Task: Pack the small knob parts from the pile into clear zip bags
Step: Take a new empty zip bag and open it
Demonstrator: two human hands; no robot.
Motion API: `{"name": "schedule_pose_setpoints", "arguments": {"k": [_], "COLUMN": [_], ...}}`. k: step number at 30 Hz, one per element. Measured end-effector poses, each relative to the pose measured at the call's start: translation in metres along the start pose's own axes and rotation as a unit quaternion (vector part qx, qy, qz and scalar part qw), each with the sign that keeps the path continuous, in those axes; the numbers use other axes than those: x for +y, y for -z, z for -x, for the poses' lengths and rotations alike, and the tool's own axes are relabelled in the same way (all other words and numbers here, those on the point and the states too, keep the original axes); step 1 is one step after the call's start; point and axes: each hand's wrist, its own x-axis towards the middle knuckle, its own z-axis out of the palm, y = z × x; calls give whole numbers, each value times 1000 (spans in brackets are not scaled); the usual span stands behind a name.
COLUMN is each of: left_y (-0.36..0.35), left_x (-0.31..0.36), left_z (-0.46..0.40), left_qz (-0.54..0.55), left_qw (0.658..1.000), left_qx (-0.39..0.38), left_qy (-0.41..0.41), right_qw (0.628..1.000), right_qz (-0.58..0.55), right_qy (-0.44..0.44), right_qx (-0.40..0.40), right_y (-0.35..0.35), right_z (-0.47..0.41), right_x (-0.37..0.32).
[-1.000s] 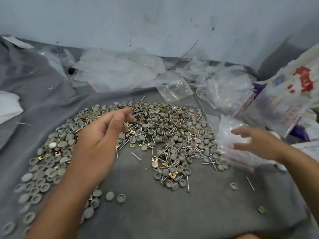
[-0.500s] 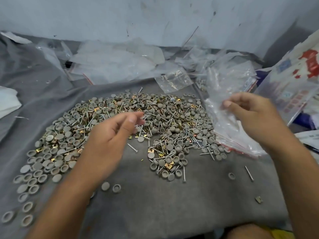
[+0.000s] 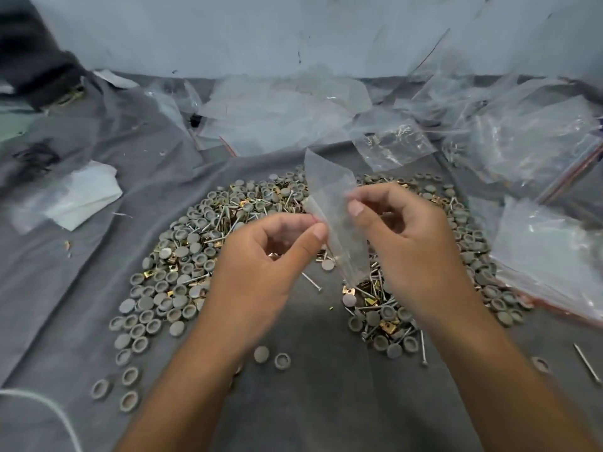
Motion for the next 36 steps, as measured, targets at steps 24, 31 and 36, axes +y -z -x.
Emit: {"name": "schedule_pose_setpoints", "arguments": {"k": [24, 31, 36], "left_y": [4, -3, 0], "left_x": [6, 10, 7], "left_z": [-1, 1, 0], "left_qz": [-168, -308, -319], "left_qw": [976, 922, 914], "left_qx": [109, 160, 171], "left_qy": [-88, -171, -185], "right_qw": [999, 983, 873], "right_qz": [27, 102, 331], "right_qy": [31, 19, 15], "right_qx": [-28, -149, -358], "right_y": [16, 19, 38], "right_z": [3, 9, 8], "right_x": [7, 10, 22]}}
